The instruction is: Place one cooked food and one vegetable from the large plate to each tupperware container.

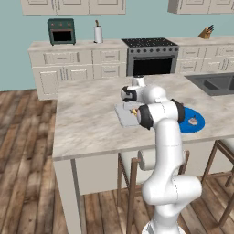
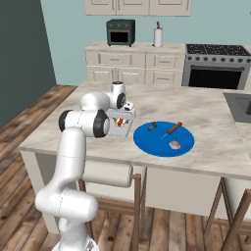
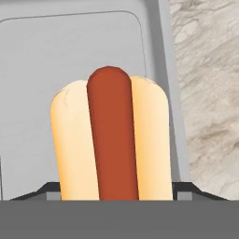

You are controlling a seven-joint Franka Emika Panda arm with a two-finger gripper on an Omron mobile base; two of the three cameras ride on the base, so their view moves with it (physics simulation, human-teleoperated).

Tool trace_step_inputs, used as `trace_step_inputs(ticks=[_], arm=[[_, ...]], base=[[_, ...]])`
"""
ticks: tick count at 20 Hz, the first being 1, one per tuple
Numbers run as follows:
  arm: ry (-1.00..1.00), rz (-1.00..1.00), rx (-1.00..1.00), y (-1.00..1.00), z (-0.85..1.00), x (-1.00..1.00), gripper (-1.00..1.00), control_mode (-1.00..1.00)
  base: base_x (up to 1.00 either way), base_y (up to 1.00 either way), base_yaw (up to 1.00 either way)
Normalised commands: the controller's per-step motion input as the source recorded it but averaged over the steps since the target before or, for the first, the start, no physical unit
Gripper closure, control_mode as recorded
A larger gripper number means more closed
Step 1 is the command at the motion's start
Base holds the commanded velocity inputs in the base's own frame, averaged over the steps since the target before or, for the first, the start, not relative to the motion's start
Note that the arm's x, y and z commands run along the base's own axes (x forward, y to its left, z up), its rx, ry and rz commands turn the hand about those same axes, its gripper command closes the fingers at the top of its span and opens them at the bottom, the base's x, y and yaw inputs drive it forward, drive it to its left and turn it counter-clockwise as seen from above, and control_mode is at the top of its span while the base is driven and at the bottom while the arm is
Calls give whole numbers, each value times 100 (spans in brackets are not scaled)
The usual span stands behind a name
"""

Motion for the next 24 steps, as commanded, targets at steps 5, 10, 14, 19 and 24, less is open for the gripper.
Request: trace_step_inputs(ticks=[5,10,14,19,24], arm=[[0,0,0,0,-1,0,-100,-100],[0,0,0,0,2,-3,-100,-100],[0,0,0,0,17,-18,-100,-100],[-6,-7,2,-61,53,-22,-100,-100],[-21,-18,3,-82,51,-51,-100,-100]], base=[[0,0,0],[0,0,0],[0,0,0],[0,0,0],[0,0,0]])
